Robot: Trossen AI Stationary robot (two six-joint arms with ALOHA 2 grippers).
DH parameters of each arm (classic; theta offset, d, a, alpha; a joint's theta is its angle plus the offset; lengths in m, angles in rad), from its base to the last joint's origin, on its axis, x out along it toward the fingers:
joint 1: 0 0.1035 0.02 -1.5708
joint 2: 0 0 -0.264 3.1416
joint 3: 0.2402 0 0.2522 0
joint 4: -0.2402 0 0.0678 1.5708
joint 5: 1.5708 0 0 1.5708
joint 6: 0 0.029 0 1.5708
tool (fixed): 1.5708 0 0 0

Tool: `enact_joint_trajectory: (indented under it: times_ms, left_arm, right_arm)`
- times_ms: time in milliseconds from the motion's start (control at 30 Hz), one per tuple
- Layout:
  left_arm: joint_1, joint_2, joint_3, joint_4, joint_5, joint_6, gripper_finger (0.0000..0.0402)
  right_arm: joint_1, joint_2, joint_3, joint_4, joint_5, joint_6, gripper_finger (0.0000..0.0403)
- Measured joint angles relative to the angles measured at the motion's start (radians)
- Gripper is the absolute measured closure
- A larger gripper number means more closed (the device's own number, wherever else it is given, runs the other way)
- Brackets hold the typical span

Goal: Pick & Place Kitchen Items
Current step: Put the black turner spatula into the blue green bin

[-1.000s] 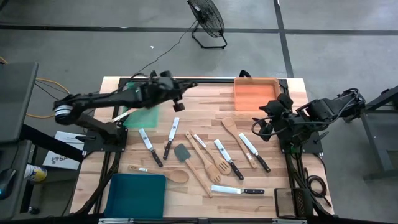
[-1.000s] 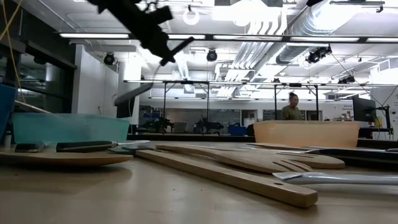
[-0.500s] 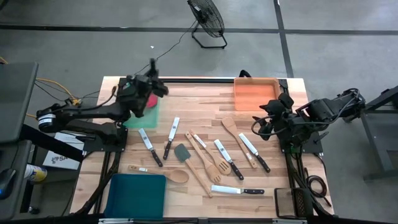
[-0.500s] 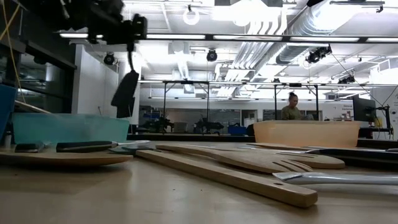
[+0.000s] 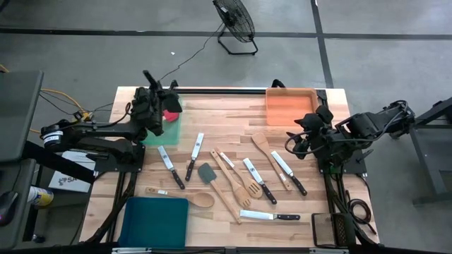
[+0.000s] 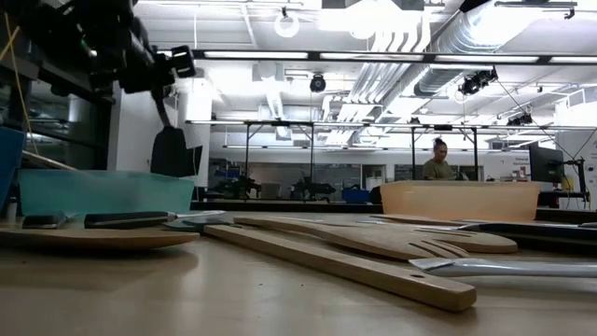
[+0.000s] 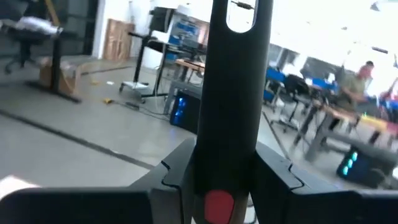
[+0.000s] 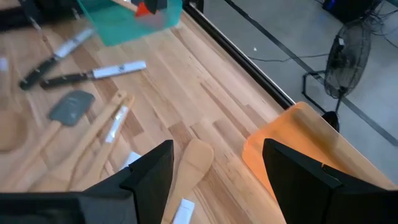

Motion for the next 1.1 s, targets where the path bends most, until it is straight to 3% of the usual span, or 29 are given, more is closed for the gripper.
enact_joint_trajectory:
  times_ms: [133,300,667,1000,1100]
  left_arm:
    - [0.046,0.000,-0.023,0.001,-0.040,-0.113,0.0294]
    - [0.068,0.000,-0.031,0.002,-0.102,-0.150,0.0294]
    - [0.068,0.002,-0.032,-0.014,-0.237,-0.231,0.0294]
    - [0.068,0.037,-0.032,-0.292,-0.257,-0.690,0.0294]
    - [0.068,0.037,-0.032,-0.307,-0.255,-0.722,0.0294]
  right_arm:
    - [0.000,0.000,-0.066,0.000,-0.001,0.027,0.0164]
    - [-0.001,0.000,-0.137,0.001,0.000,0.078,0.0164]
    - [-0.001,0.000,-0.141,0.072,0.011,0.070,0.0164]
    - [-0.001,0.000,-0.141,0.112,0.057,0.069,0.0164]
    - [-0.001,0.000,-0.141,0.112,0.054,0.069,0.0164]
